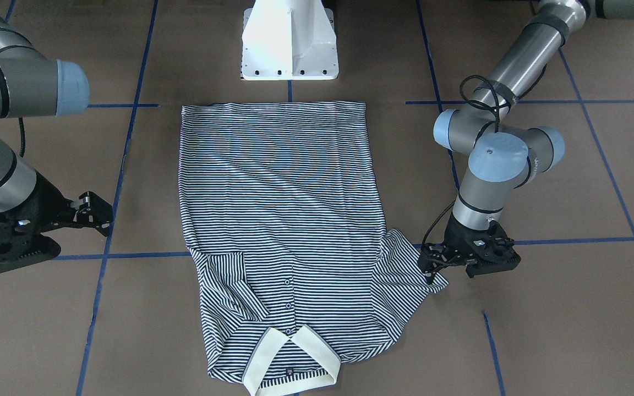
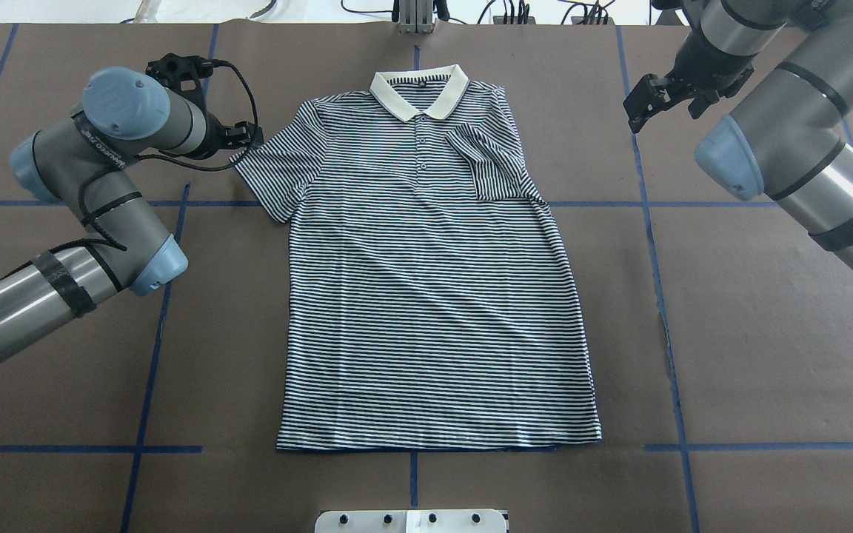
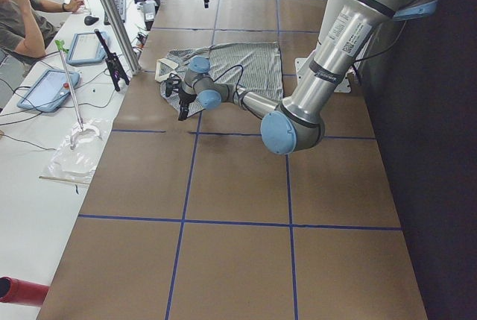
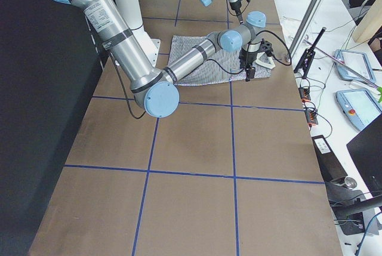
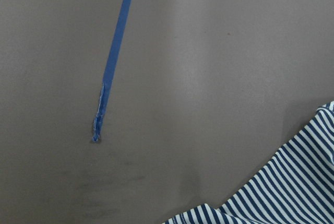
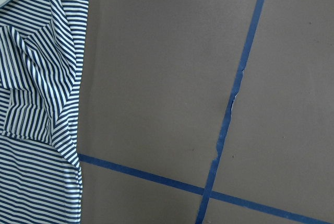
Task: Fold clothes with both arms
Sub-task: 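Release the sleeve and raise the right gripper while the left arm approaches the other sleeve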
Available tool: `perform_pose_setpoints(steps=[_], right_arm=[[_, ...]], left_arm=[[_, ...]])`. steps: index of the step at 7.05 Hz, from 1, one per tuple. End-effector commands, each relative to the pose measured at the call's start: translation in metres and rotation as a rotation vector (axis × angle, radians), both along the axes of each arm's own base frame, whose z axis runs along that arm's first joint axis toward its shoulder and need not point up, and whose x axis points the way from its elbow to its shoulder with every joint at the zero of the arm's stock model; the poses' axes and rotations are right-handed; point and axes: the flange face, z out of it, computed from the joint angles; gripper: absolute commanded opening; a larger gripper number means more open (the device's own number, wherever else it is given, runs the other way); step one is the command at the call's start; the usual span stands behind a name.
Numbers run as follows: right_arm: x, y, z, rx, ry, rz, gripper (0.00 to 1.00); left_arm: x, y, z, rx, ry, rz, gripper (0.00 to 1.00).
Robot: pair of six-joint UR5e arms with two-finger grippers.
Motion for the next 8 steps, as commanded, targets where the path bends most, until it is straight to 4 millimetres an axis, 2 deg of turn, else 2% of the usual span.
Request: perform_pose_setpoints(steps=[1,3,5,6,8], right_arm=[[0.0049,0.0003,0.0015,-0.012,-0.012,0.000,1.00],[0.0068,-0.0022,0.0006,-0.013,-0.013,0.002,1.00],[0.0053,-0.0018,-0.0018,-0.014,-0.019,-0.002,1.00],[0.0070,-0.0024,-0.0020,-0.016,-0.022,0.000,1.00],[0.0081,-0.0026,-0.0012,-0.015,-0.022,0.000,1.00]], left_arm=[[0.0243,-0.0042,0.0027,0.004,-0.018,-0.023,1.00],[0.0266,-0.0032,0.0023,0.003,-0.017,-0.021,0.94],[0.0273,-0.0024,0.0043,0.002,-0.021,-0.020,0.80],[0.0275,-0.0026,0.0026,0.003,-0.020,-0.020,0.64],[0.0284,-0.0032,-0.0041,0.007,-0.013,-0.019,0.21]])
